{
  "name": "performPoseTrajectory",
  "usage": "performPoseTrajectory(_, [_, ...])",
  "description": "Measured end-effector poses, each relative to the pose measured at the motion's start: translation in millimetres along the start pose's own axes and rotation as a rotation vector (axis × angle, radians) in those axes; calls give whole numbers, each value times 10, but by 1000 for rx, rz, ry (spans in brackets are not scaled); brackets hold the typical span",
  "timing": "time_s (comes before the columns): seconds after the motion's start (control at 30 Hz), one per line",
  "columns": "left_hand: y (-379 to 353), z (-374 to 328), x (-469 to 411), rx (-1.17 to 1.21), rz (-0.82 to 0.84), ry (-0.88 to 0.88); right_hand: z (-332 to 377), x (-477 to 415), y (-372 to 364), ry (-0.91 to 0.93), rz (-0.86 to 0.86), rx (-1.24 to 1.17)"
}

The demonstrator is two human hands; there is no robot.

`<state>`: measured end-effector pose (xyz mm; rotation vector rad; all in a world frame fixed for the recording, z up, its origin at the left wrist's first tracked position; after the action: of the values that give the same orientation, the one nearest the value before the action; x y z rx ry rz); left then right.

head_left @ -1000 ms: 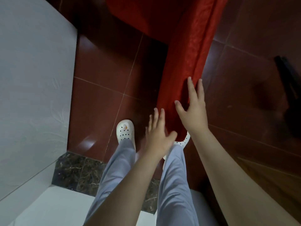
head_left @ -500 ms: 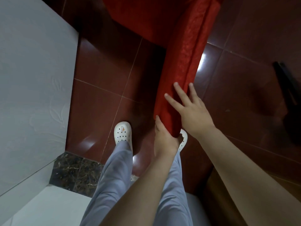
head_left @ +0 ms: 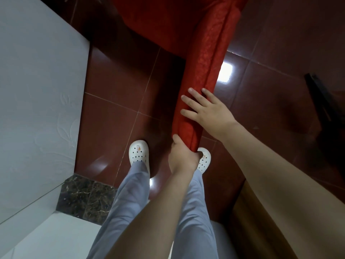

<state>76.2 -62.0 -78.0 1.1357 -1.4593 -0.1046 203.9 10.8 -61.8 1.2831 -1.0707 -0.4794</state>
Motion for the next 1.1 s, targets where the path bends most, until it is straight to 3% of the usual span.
performPoseTrajectory(0.27, [741,-165,138,-87,-43,-69,-97,-143,579,40,-73,-66])
performPoseTrajectory(0.53, [1931,-899,513,-308,-179,-371,-659,-167,1694,-20,-93,-73])
performPoseTrajectory(0.77, [2898,-1759,935,-441,-407,-606,-1238,-19,2733,-149,-154,-112])
performPoseTrajectory(0.97, [3204,-2188,1038,-487,-508,-691,-1443,-126,3141,56,-187,-206])
performPoseTrajectory(1.1, [3196,-2255,1115,-463,-550,-661,-1598,-126,3164,81,-238,-245])
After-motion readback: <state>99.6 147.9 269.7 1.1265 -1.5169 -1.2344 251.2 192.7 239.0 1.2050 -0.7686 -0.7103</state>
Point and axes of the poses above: each hand's wrist, its own x-axis away from the middle knuckle, its own y-axis out of the back of the hand, z = x × y, the point moved 2 cm from there along -x, towards the middle knuckle, and after that the axes turned 6 degrees about -z, right-handed, at the moved point
